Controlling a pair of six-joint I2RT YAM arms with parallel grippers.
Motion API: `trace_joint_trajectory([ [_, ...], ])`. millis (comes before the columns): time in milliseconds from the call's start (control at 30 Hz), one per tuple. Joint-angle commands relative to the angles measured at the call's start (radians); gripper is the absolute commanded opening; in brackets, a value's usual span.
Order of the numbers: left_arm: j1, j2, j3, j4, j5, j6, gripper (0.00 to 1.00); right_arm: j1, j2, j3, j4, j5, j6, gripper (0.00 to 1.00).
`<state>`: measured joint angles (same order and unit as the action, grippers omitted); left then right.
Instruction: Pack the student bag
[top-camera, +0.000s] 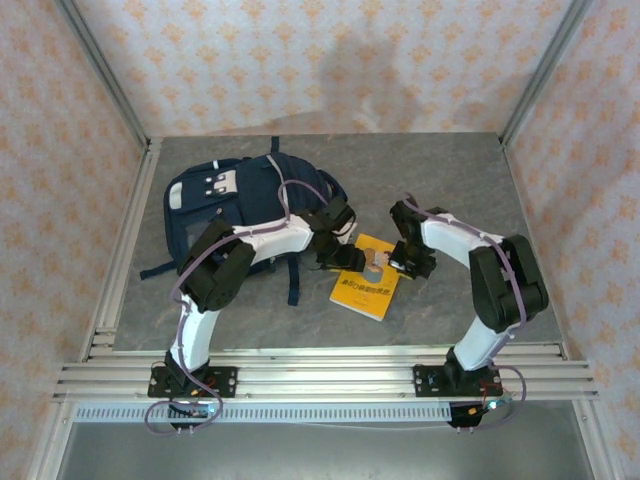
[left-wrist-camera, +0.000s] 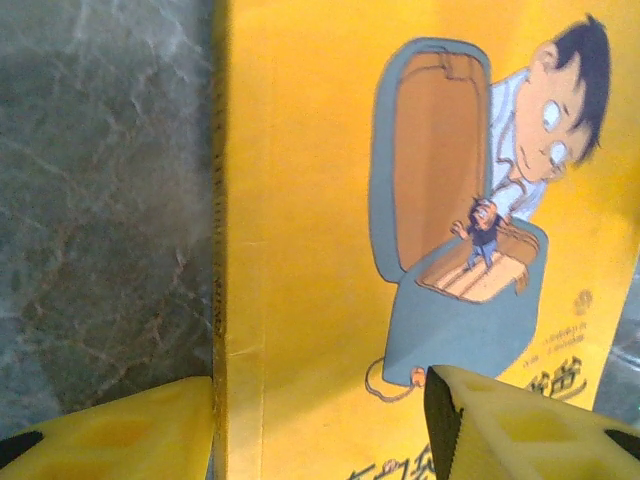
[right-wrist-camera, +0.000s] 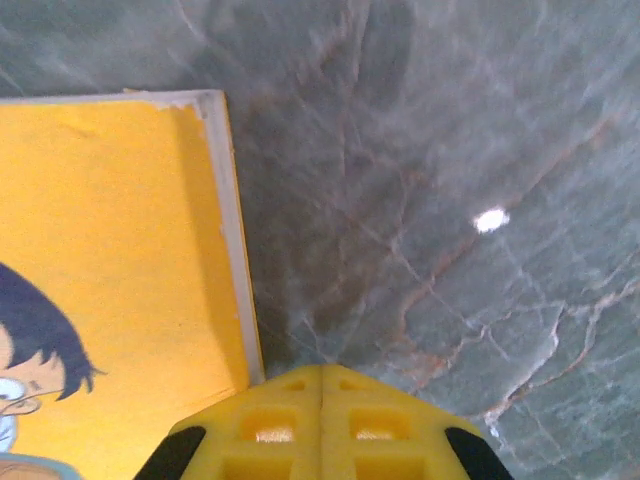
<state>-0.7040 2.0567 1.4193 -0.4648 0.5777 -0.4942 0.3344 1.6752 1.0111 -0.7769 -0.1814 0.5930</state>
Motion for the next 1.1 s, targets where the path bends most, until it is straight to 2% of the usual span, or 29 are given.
trace_joint_trajectory([
  [0, -0.022, -0.045, -0.06, 0.067, 0.098, -0.087, 0.57, -0.004, -0.088, -0.014, 0.041, 0.04, -0.013, 0.0],
  [100, -0.022, -0.054, -0.088, 0.076, 0.068, -0.093, 0.57, -0.015, -0.148, -0.052, 0.036, 0.012, -0.013, 0.02],
  [233, -0.02, -0.049, -0.106, 0.099, 0.064, -0.107, 0.57, -0.019, -0.209, -0.098, 0.038, -0.083, -0.026, 0.18],
  [400, -0.02, -0.038, -0.103, 0.11, 0.059, -0.111, 0.57, -0.021, -0.266, -0.181, 0.113, -0.157, 0.011, 0.3],
  [600, -0.018, -0.027, -0.1, 0.125, 0.074, -0.114, 0.56, -0.02, -0.16, -0.208, 0.183, -0.272, 0.002, 0.28],
  [767, -0.018, -0.006, -0.091, 0.176, 0.132, -0.144, 0.57, -0.021, -0.08, -0.205, 0.182, -0.246, -0.029, 0.21],
  [900, -0.018, -0.013, -0.1, 0.299, 0.221, -0.205, 0.57, -0.021, -0.047, -0.21, 0.186, -0.244, -0.046, 0.16],
  [1067, -0.018, -0.045, -0.105, 0.378, 0.301, -0.23, 0.57, -0.021, -0.041, -0.22, 0.192, -0.239, -0.058, 0.13],
])
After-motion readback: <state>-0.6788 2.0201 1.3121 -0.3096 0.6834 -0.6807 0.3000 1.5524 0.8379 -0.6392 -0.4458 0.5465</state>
